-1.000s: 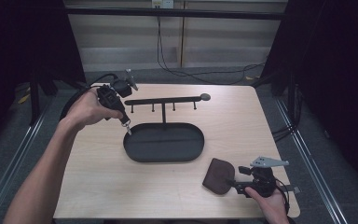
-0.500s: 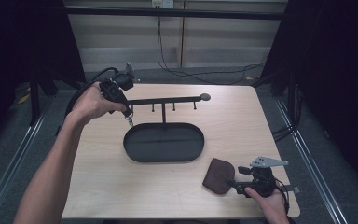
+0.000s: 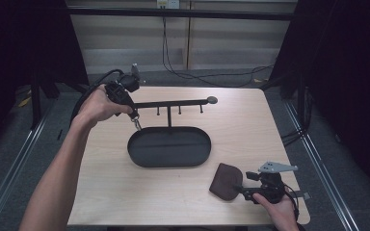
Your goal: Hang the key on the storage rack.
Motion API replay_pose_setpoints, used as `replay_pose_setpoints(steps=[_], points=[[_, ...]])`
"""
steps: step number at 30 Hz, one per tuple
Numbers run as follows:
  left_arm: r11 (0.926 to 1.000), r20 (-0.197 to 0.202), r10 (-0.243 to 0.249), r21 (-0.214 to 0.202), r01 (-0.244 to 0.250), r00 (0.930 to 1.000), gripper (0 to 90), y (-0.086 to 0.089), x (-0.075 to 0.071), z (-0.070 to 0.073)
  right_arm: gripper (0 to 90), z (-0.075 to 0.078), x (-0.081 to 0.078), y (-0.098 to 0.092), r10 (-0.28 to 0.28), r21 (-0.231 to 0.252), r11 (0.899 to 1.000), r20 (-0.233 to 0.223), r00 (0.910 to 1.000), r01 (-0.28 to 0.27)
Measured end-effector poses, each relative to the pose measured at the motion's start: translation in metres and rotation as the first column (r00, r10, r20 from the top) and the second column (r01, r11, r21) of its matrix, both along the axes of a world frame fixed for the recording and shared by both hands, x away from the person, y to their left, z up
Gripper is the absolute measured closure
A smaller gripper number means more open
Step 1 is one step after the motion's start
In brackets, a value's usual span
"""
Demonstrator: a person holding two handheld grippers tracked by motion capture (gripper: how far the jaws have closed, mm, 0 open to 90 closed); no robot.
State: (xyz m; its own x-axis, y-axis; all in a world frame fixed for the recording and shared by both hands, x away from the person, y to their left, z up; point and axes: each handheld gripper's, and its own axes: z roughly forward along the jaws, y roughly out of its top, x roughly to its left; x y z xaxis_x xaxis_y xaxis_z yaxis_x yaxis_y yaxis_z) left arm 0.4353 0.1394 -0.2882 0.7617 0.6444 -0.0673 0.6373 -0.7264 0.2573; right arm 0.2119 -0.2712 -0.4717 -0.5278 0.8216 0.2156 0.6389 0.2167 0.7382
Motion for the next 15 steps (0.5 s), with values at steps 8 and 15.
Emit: replay_pose_setpoints(steps=[8, 15], points=[[0.9997, 0.011, 0.022, 0.006, -0.022, 0.9997, 89.1, 0.0018, 0.0038, 0.0003, 24.5, 0.0001, -0.0001, -0.0001, -0.002, 0.000, 1.000, -0.002, 1.0000, 0.002], [0.9997, 0.006, 0.023, 0.000, -0.023, 0.9997, 86.9, 0.0033, 0.0026, -0.0014, 24.6, 0.0000, -0.0001, 0.0000, 0.000, 0.000, 1.000, 0.000, 1.0000, 0.000]])
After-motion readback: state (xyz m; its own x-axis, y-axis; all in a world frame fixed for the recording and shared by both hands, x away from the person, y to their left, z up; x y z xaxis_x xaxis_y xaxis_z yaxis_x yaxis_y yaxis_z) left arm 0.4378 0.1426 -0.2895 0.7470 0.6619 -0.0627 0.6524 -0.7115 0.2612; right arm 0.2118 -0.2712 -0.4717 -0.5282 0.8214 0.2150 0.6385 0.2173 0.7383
